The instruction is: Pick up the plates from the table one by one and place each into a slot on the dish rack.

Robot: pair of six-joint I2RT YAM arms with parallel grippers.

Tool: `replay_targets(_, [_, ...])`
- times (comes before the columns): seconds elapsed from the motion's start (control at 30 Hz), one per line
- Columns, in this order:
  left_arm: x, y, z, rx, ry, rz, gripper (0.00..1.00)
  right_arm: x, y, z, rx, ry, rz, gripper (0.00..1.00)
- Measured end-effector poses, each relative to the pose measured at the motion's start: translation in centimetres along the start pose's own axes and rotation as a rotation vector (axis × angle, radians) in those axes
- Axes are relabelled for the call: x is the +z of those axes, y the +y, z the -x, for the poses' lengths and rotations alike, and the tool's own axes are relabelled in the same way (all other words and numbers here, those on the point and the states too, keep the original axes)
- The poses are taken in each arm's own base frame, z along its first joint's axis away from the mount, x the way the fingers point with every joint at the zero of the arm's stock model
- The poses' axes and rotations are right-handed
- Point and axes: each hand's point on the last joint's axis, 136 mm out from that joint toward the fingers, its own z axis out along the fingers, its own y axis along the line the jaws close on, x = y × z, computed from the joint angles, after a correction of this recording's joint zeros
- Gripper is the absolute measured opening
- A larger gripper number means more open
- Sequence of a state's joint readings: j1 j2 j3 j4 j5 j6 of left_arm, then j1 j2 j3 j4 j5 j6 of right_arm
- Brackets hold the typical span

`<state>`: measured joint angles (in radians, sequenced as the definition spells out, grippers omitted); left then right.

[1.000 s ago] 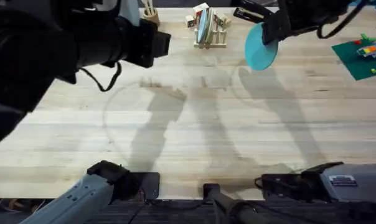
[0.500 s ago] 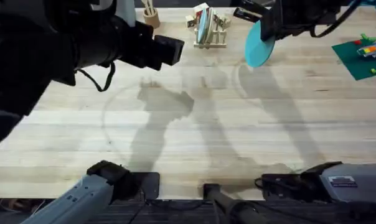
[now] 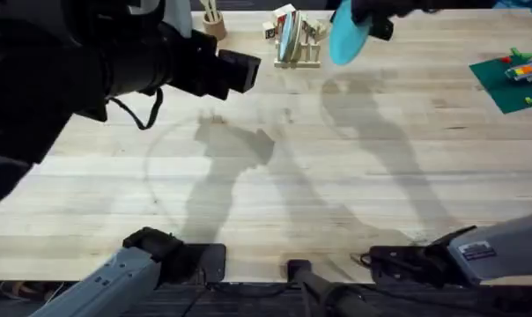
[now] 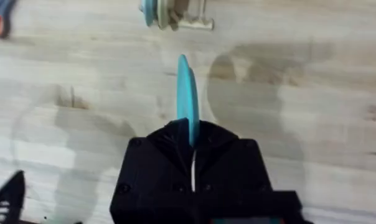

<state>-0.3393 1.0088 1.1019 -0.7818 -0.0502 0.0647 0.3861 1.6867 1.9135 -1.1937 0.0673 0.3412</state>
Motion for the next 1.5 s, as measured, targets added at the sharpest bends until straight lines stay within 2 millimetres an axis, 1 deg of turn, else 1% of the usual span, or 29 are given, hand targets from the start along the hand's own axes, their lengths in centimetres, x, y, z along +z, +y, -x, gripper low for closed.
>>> replay_targets(0.13, [0.0, 0.0, 0.0, 0.0, 0.0, 0.0, 0.995, 0.8, 1.4, 1.8, -0.009, -0.009, 0.011, 0.031])
replay_targets(0.3, [0.0, 0.0, 0.0, 0.0, 0.0, 0.0, 0.995, 1.7, 2.5, 3.7, 0.0, -0.027, 0.023, 0.031])
replay_targets(0.47, [0.0, 0.0, 0.0, 0.0, 0.0, 0.0, 0.995, 2.6, 2.6, 5.1, 0.042, -0.05, -0.001, 0.031])
replay_targets(0.67, [0.0, 0.0, 0.0, 0.0, 0.0, 0.0, 0.994, 4.5, 2.5, 5.7, 0.085, -0.06, -0.043, 0.03])
replay_targets(0.8, [0.0, 0.0, 0.0, 0.0, 0.0, 0.0, 0.995, 5.3, 2.4, 6.0, 0.105, -0.07, -0.064, 0.03])
replay_targets(0.93, [0.0, 0.0, 0.0, 0.0, 0.0, 0.0, 0.994, 5.6, 2.4, 6.5, 0.116, -0.089, -0.07, 0.03])
replay_targets(1.13, [0.4, 0.0, -0.1, 0.001, 0.012, -0.001, 0.995, 5.6, 2.4, 6.6, 0.122, -0.097, -0.074, 0.031])
replay_targets(1.27, [0.6, 0.0, -0.3, 0.001, 0.02, -0.001, 0.994, 5.8, 2.1, 7.0, 0.123, -0.114, -0.096, 0.031])
replay_targets(1.5, [0.6, 0.0, -0.3, 0.001, 0.021, -0.001, 0.995, 7.3, 2.1, 7.7, 0.123, -0.127, -0.112, 0.031])
